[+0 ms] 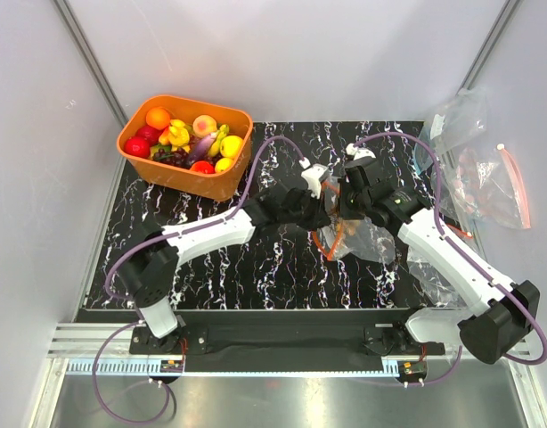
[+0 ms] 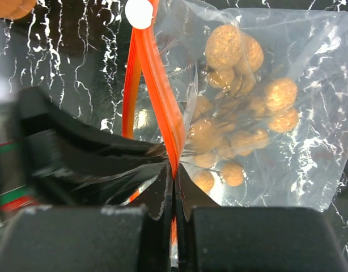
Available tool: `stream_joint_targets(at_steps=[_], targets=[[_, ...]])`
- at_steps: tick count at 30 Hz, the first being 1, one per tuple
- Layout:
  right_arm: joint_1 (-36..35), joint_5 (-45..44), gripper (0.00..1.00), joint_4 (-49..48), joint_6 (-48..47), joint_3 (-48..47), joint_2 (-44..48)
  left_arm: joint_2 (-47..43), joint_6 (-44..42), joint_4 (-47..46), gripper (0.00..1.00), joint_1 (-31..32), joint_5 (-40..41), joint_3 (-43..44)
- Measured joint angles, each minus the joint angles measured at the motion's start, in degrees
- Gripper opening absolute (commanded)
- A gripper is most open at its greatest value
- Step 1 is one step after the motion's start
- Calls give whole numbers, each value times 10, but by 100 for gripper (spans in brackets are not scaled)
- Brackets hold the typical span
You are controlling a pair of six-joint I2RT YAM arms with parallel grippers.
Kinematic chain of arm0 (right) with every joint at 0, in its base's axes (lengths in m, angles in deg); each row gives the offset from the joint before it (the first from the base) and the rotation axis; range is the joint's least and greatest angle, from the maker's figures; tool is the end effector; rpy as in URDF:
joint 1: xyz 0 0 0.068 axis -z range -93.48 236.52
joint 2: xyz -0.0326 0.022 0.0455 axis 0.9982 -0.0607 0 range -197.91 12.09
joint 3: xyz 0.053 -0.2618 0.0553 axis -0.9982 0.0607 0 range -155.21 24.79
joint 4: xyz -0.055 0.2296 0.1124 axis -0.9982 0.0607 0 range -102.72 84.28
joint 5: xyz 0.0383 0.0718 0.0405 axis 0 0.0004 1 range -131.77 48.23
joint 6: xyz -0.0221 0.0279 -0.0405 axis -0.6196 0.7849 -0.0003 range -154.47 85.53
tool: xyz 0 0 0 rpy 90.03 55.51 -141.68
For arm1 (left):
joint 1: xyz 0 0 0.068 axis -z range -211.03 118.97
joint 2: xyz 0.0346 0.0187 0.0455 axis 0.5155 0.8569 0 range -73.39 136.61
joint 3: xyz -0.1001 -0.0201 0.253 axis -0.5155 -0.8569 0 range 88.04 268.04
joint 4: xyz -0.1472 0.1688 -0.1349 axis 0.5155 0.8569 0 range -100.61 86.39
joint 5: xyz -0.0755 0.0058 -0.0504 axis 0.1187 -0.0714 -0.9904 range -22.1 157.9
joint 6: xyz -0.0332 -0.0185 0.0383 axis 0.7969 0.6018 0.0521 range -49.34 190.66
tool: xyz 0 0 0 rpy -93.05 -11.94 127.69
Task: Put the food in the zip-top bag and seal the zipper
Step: Place the fake fruit in the zipper food storage bag.
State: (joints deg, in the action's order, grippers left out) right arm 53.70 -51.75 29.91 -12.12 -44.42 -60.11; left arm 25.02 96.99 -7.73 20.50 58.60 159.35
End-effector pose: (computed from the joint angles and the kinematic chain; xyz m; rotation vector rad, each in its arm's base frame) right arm 0.2247 0.1377 0.3340 -0.1319 2.3637 0.2639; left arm 0.2434 -0.3158 0.2619 0.5920 2.1655 -0.9558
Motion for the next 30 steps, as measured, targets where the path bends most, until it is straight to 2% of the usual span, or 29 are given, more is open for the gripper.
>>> stream_joint_targets(at_steps=[2,4,5,7,8,10,12,23,30], targets=[[0,5,0,-2,2,0,0,11,6,5,17,0,-2,7],[0,7,0,-6,4,0,0,20,7,10,33,0,-4,11],[0,7,0,-8,5,0,1,24,7,15,49,0,-4,14],[0,5,0,-7,7,0,1,28,8,26,64,2,-2,17],[0,2,0,-6,8,0,2,28,6,30,78,2,1,17],[0,-9,0,0,10,0,2,23,3,38,91,2,7,16],[0,-24,0,12,13,0,2,10,2,50,93,2,11,12],[0,-52,0,37,25,-7,3,-134,-7,112,94,2,27,8],[0,-35,0,37,30,-10,19,-133,-2,116,88,0,50,-37]])
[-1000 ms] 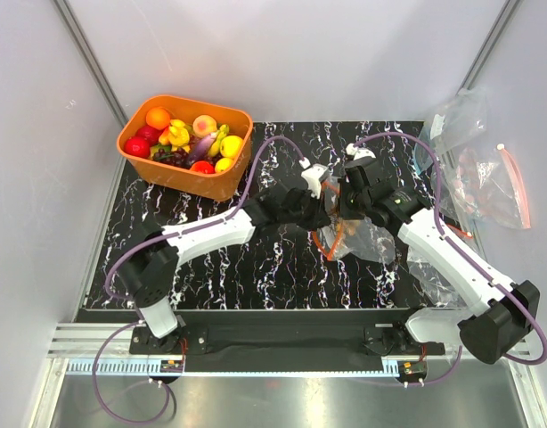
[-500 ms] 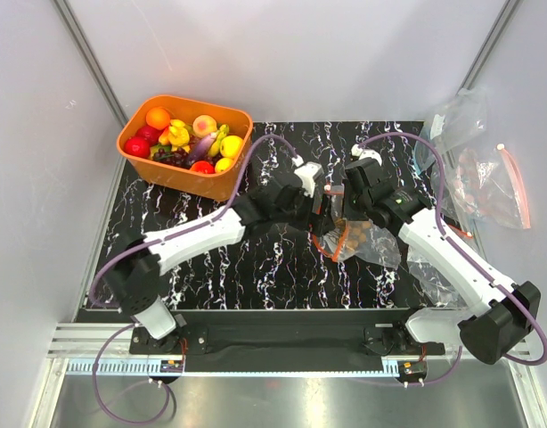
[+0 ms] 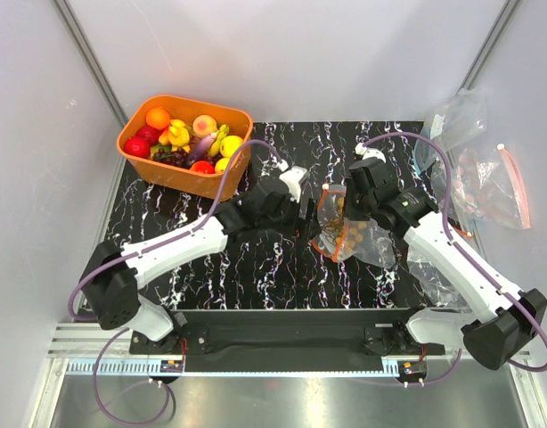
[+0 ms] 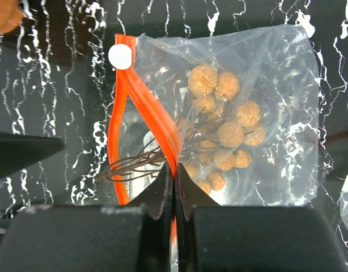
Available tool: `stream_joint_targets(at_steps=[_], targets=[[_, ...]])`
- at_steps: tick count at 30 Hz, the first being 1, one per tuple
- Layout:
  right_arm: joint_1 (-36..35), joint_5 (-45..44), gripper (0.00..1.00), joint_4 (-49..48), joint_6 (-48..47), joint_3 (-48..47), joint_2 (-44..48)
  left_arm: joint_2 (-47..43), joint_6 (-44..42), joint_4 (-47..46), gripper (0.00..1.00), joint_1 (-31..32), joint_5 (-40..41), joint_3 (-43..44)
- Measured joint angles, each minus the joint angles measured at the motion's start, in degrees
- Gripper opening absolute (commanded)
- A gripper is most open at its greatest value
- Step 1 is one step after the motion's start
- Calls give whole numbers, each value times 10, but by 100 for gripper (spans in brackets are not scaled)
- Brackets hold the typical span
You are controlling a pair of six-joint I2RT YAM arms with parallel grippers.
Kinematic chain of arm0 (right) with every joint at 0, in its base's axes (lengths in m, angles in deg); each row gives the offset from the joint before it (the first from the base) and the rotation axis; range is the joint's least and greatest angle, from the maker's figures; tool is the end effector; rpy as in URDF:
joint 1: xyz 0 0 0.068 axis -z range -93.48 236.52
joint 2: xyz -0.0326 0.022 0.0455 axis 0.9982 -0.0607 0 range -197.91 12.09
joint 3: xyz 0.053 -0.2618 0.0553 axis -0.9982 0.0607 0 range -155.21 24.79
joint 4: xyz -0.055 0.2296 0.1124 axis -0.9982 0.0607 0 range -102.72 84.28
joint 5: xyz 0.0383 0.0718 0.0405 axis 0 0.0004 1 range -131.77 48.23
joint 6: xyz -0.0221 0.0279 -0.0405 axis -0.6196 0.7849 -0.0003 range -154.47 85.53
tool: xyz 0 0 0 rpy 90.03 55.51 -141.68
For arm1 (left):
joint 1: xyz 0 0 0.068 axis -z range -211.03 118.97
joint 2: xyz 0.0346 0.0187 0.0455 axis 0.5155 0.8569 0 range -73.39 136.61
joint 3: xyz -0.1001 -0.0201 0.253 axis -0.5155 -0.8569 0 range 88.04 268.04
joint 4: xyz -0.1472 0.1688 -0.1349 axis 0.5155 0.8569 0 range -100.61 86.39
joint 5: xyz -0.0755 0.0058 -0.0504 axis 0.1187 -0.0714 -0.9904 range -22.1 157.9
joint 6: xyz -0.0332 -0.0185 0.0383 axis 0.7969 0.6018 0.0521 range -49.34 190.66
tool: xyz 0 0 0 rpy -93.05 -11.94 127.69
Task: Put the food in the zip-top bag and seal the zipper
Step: Place the fake fruit in the zipper food storage bag, then adjust the zipper food storage bag at the center of the board.
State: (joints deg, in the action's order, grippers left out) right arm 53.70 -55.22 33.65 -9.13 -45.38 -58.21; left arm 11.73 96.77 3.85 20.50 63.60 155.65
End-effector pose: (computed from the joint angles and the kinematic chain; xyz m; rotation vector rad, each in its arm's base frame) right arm 0.2153 0.1291 0.3427 -0.0431 2.3639 0.2147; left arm 0.2107 -0.2697 0.3021 0.5422 2.1903 -0.8504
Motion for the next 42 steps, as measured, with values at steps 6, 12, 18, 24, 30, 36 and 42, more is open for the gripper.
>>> stream_joint_targets(at_steps=[6,12,18,24,30,36,42], targets=[[0,10,0,0,1,-6,9,4,12,-9,86,-2,3,-56],[0,11,0,0,2,-6,10,0,27,-33,85,-2,-3,-98],[0,12,0,-2,2,-6,16,-2,43,-65,66,-4,-14,-105],[0,26,0,-8,2,-6,23,32,57,-105,44,-4,-17,-105],[0,35,0,-12,2,-6,23,60,63,-110,0,-6,-10,-94],[0,12,0,5,1,-13,7,58,44,-59,0,-7,0,-36],[0,-54,0,90,2,-75,-80,24,19,26,0,-6,-4,58]])
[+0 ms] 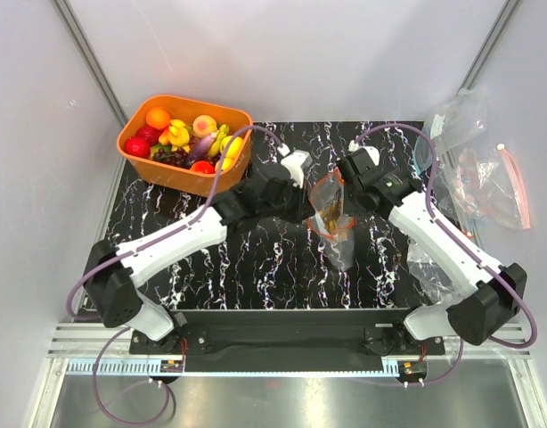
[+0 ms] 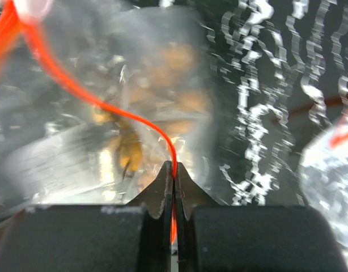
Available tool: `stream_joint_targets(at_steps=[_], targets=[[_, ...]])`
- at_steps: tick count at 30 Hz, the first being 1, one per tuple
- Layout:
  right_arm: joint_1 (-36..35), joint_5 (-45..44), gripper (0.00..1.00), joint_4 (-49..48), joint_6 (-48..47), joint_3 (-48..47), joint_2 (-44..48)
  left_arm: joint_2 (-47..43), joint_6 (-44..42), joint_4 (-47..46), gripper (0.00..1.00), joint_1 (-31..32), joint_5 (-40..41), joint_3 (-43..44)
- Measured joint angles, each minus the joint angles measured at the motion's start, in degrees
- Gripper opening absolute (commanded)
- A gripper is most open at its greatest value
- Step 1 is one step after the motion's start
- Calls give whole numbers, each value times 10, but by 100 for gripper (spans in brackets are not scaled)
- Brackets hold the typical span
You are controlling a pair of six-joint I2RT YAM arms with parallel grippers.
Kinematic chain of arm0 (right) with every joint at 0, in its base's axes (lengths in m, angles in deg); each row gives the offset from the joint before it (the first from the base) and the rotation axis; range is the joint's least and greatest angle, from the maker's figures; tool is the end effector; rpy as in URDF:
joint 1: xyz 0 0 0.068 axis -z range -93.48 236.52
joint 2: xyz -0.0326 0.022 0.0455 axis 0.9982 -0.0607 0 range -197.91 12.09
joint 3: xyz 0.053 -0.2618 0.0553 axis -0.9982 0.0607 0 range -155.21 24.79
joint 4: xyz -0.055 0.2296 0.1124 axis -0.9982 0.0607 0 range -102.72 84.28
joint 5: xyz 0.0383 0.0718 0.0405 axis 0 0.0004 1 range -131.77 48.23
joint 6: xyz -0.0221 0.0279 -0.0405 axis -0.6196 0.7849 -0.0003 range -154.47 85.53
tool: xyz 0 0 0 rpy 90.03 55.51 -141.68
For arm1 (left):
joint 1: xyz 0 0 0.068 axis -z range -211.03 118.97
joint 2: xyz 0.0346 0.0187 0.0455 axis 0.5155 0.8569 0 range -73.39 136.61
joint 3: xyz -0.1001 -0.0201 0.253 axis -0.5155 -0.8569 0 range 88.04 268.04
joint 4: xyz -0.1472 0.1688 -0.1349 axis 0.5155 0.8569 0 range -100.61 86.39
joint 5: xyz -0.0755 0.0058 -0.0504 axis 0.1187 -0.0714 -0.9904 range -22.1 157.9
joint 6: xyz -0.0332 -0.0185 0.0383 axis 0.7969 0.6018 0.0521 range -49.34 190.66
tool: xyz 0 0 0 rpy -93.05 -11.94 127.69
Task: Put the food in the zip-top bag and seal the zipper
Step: Adjust the zipper food storage bag at the center of the board.
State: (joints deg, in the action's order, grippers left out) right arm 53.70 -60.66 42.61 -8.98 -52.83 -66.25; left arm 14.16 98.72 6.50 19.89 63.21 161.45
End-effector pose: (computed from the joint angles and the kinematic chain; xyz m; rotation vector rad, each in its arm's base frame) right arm 0.2353 0.1381 0.3396 -0.0327 2.4731 0.0086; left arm 0.2212 -0.2772 0.3188 0.4966 2.1944 -0.8763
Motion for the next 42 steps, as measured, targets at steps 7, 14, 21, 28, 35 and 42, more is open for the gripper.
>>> stream_joint_targets(at_steps=[7,14,21,28,35,42], targets=[[0,-59,0,73,-2,-40,-7,-21,-28,87,0,1,36,83],[0,-120,0,136,-2,-134,-1,24,-30,106,0,1,5,105],[0,-109,0,130,-5,-168,26,37,-23,85,19,-5,-32,94],[0,-52,0,66,-14,-104,-52,52,-11,50,87,-19,12,2],[0,4,0,-1,-17,-64,-97,9,-11,72,95,-74,59,-28],[0,43,0,-50,-22,-63,-90,-106,-15,74,99,-217,99,-25]])
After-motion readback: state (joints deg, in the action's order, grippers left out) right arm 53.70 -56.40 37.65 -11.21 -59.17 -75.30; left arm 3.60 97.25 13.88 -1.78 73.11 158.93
